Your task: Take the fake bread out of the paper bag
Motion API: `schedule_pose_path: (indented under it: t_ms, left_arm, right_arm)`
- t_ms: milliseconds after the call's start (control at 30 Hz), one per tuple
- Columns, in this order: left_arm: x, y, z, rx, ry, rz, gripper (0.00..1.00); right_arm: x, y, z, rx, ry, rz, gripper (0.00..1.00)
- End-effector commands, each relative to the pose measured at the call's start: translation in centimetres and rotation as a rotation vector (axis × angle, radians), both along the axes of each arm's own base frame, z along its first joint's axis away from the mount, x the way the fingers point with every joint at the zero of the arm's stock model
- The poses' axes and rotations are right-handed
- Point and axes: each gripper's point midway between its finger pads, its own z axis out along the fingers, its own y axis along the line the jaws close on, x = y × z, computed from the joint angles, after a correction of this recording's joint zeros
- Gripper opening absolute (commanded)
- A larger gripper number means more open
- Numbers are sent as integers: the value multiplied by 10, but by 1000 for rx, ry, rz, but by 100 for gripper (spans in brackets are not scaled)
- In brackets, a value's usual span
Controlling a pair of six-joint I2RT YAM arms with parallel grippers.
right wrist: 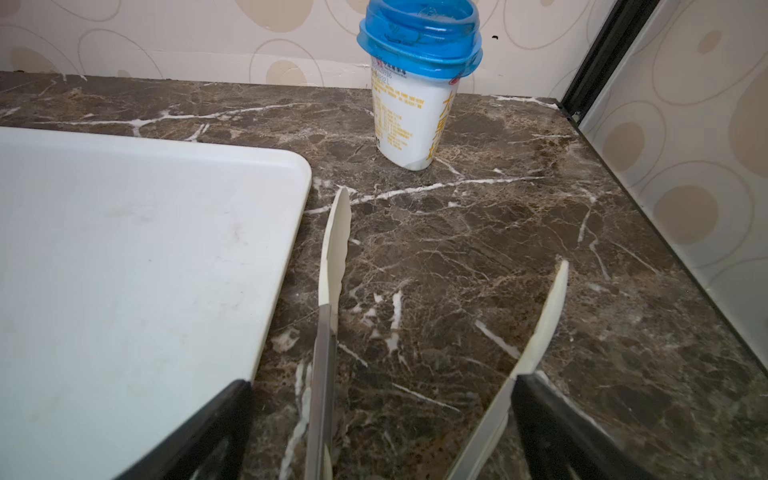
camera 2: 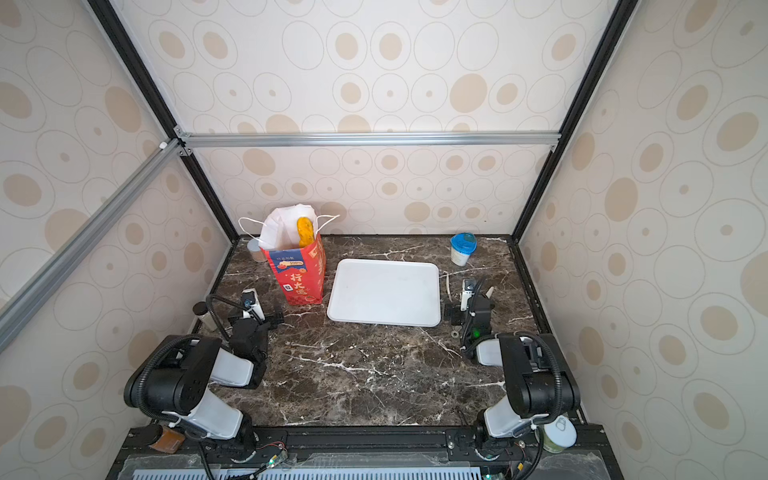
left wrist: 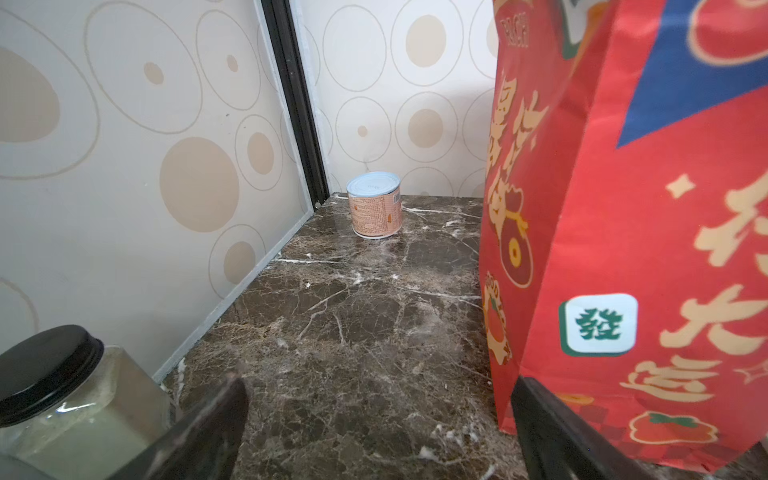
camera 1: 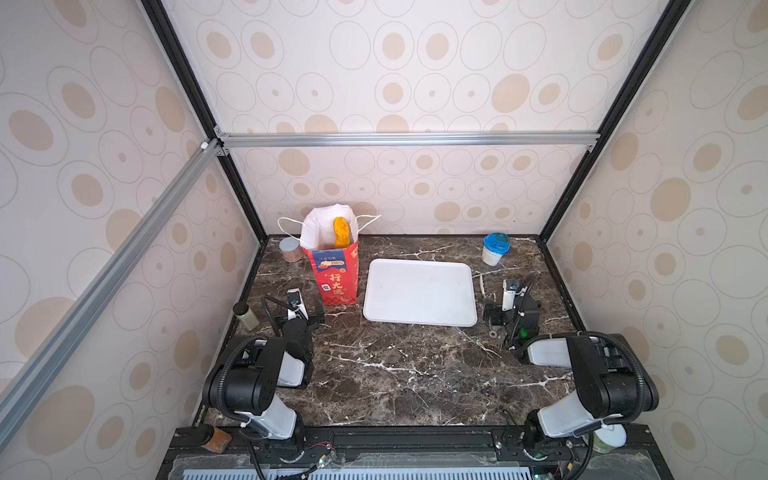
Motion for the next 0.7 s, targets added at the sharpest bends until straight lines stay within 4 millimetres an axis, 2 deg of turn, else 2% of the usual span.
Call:
schedule_pose_path:
  t_ms: [0,667]
  left_arm:
    - [2,1,12,-4,-48,2,100]
    - [2,1,13,-6,-47,1,100]
  right_arm:
    - [2,-1,5,3,-15,2,100]
    - [3,-1,5,2,-13,3,100]
